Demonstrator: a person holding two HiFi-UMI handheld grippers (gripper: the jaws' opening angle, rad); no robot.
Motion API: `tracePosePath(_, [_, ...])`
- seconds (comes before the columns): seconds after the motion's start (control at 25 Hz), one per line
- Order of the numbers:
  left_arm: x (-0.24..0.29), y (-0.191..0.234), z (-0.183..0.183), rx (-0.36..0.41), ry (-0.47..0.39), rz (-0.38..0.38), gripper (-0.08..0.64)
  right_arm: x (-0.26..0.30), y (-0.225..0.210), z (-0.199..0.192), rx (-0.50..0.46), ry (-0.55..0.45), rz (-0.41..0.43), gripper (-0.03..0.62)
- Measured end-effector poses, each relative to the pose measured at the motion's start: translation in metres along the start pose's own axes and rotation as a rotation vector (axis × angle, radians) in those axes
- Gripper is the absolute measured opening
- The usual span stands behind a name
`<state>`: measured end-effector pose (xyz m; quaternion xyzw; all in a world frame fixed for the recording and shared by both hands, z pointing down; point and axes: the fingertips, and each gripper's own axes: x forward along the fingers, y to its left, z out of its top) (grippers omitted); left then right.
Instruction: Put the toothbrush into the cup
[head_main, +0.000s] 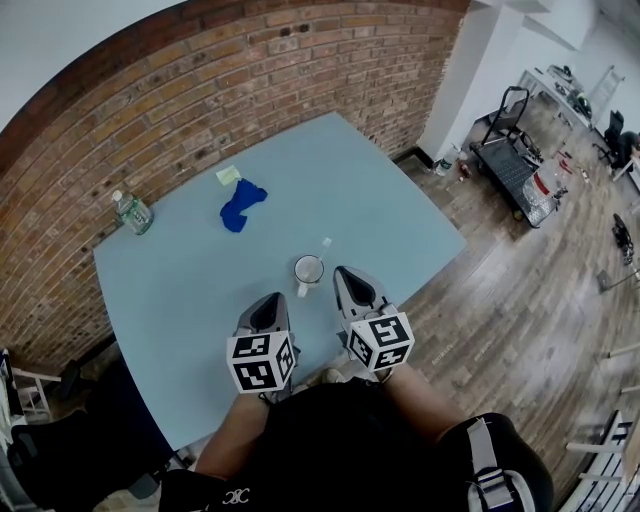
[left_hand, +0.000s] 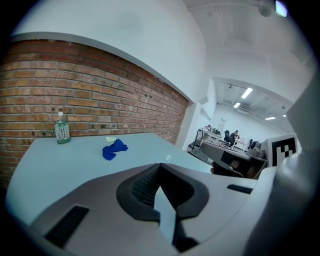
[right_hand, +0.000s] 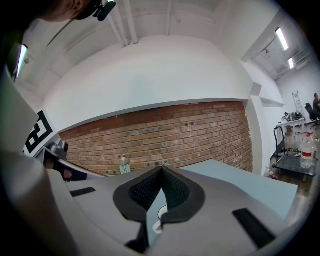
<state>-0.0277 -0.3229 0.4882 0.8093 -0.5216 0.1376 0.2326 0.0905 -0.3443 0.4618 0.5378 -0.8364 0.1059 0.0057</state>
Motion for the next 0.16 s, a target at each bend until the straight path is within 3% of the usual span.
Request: tracePosePath(0.16, [-0.0002,0.0034,-0.0026,-0.01,0.002,0.008,0.006,0.003,-0.0037,-0.0031,0.008,0.005,-0.006,0.014])
